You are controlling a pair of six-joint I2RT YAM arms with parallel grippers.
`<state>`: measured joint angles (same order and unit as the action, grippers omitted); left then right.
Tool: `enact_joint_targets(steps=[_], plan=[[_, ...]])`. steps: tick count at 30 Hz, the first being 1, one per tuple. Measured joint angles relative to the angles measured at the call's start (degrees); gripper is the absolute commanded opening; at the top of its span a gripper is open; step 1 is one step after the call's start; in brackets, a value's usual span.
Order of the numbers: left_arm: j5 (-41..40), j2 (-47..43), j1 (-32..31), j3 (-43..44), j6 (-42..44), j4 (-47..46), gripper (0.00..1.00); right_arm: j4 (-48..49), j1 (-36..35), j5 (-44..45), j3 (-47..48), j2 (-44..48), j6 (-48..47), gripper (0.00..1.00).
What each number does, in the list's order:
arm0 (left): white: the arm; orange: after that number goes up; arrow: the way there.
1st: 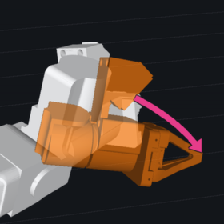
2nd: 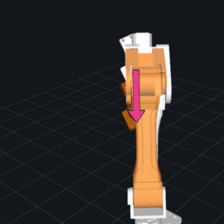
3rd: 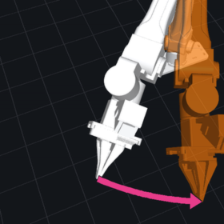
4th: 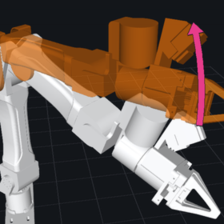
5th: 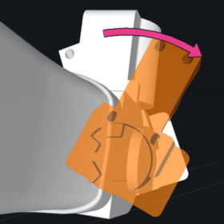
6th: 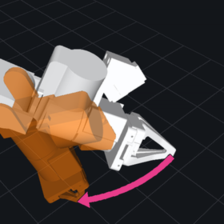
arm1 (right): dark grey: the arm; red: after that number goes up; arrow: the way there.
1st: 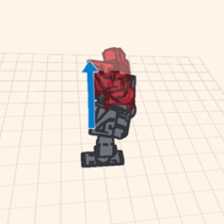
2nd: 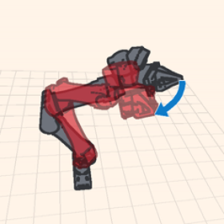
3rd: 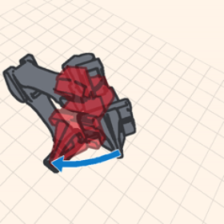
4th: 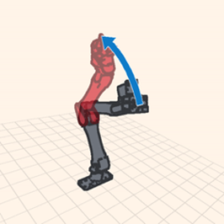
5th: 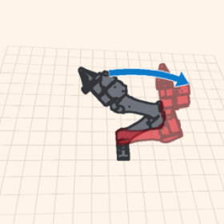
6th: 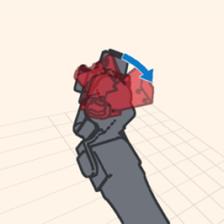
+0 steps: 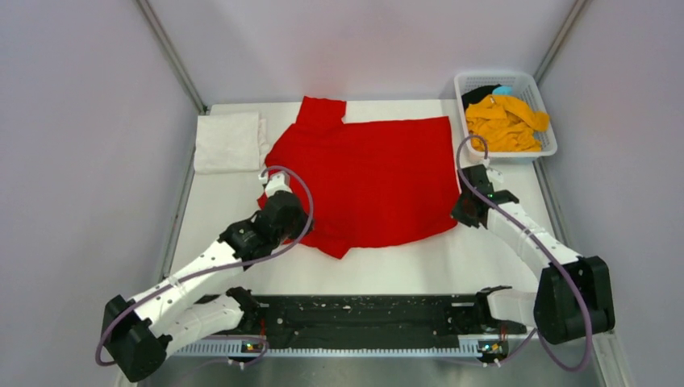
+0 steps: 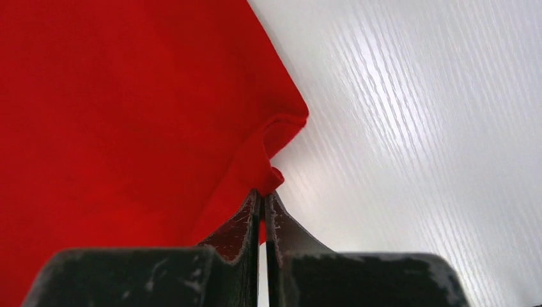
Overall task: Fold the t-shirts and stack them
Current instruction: Fold the flattened tshirt in 1/3 of the way
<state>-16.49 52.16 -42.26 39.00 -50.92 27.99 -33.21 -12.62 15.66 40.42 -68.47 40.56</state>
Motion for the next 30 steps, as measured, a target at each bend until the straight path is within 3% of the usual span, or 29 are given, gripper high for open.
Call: enact_joint_targets(steps=[11,18,30], plan=[[4.7,15.4,11.3,12.3,8.2,-5.4,0.0,0.4,0.0,1.6,13.6,-10.9,-6.0,0.0],[7.5,20.4,17.7,17.7,14.4,-8.0,0.0,0.9,0.1,1.8,19.8,-16.1,-7.9,0.0],[21.0,33.5,27.4,26.6,25.3,-14.6,0.0,-1.2,1.7,3.5,28.4,-23.9,-8.7,0.0]])
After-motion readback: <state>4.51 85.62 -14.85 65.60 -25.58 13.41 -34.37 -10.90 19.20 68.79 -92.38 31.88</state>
